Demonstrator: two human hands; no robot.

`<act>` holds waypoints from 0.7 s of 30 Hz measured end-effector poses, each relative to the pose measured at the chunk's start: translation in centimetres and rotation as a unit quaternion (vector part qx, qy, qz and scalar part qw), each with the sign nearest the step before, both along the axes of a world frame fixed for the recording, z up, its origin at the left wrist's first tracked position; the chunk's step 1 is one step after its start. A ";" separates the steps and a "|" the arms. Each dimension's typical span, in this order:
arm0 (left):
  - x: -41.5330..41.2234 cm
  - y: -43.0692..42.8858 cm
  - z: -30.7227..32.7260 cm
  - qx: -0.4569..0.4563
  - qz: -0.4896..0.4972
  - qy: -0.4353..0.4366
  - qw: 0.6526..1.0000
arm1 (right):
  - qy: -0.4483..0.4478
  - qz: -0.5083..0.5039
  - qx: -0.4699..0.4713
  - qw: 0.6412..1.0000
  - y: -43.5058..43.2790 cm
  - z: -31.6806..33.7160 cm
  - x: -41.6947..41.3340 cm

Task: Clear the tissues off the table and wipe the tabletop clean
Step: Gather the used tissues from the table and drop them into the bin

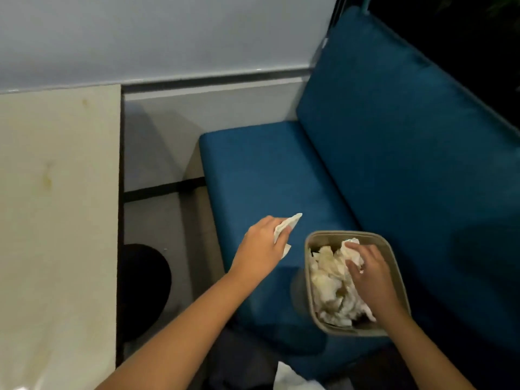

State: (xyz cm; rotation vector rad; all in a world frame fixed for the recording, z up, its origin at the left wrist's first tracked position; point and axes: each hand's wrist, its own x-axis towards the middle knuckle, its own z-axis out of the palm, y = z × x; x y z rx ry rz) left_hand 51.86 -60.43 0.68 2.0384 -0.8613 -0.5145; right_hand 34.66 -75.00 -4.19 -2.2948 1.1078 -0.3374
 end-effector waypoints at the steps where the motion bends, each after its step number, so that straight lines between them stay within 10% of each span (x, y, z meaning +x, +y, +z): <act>1: -0.7 -0.8 -0.1 -0.001 -0.009 0.005 1.000 | 0.021 -0.016 0.007 1.000 -0.3 -0.5 -1.0; 9: -6.1 -5.0 -1.1 -0.003 -0.089 0.021 0.996 | 0.253 0.001 0.144 0.957 -1.3 -3.0 -4.6; 21: -10.4 -5.4 -4.0 0.037 -0.213 0.031 0.976 | 0.049 -0.102 0.133 0.985 -4.1 0.5 -4.8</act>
